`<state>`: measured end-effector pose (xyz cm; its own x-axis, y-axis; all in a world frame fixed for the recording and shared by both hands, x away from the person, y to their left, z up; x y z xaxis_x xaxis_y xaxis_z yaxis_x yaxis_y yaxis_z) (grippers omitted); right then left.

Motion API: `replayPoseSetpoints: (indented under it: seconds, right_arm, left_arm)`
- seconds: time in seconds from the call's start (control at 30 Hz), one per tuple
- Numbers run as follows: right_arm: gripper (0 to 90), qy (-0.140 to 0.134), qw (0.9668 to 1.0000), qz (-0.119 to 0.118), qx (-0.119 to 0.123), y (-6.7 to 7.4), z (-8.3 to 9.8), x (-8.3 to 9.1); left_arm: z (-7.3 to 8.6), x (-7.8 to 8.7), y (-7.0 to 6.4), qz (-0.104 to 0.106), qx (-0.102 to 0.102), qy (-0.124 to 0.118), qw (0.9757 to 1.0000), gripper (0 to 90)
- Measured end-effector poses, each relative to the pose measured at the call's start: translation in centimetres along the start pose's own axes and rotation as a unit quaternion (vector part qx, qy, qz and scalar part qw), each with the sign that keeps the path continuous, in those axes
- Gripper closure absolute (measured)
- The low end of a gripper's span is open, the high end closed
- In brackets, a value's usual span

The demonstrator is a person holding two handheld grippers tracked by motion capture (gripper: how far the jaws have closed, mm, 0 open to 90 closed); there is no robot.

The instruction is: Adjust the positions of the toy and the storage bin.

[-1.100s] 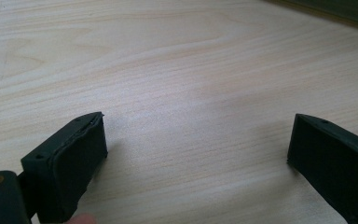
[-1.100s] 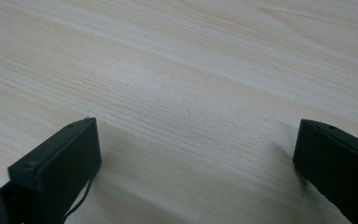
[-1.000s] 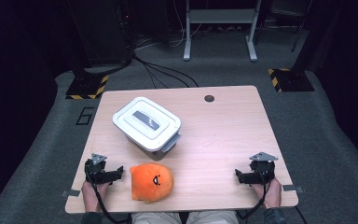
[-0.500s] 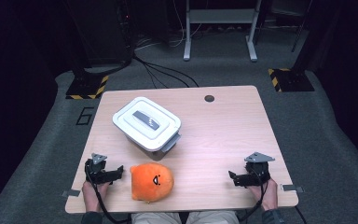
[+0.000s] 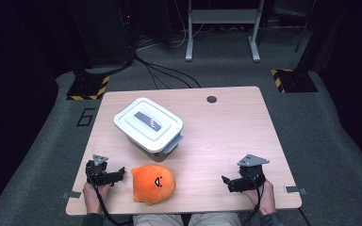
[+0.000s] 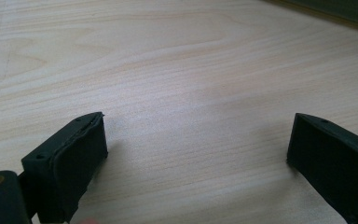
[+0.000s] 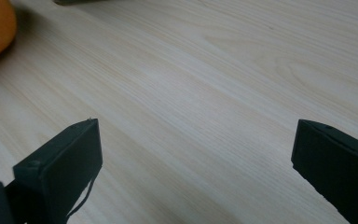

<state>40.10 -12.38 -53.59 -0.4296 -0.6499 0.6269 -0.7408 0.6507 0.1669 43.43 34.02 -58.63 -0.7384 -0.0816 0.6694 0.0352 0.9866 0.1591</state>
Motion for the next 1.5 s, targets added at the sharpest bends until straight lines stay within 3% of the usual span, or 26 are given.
replayPoseSetpoints:
  seconds: [0.5, 0.8, 0.87, 1.23, 1.5]
  right_arm:
    - [1.0, 0.019, 0.9980, -0.044, 0.041, 3.4, -2.1, -1.1]
    - [1.0, 0.030, 0.9944, -0.070, 0.073, 5.6, -3.6, -2.4]
    - [1.0, 0.031, 0.9943, -0.073, 0.071, 5.9, -3.7, -2.6]
    - [0.8, 0.047, 0.9879, -0.113, 0.095, 9.0, -4.9, -4.8]
    - [0.7, 0.054, 0.9838, -0.134, 0.105, 10.5, -5.5, -6.1]
  left_arm:
    - [0.0, 0.0, 0.0, 0.000, 0.000, 0.000, 1.0000, 4.6]
    - [0.0, 0.0, 0.0, 0.000, -0.001, 0.000, 1.0000, 4.8]
    - [0.0, 0.0, 0.0, 0.000, -0.001, 0.000, 1.0000, 4.8]
    - [0.0, 0.0, 0.0, 0.000, -0.003, -0.001, 1.0000, 5.1]
    - [0.0, 0.1, 0.0, 0.000, -0.004, -0.001, 1.0000, 5.4]
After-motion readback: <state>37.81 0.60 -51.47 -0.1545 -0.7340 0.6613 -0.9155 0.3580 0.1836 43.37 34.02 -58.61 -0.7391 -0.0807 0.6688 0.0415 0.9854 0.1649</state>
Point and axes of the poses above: each handheld gripper's, and its own axes: x roughly backward along the jaws, z roughly out of its underside, y roughly to its left, the point moved 8 cm from there along -x, roughly forward along the jaws, and after that the axes turned 14 degrees about -z, right-handed, at the moved point
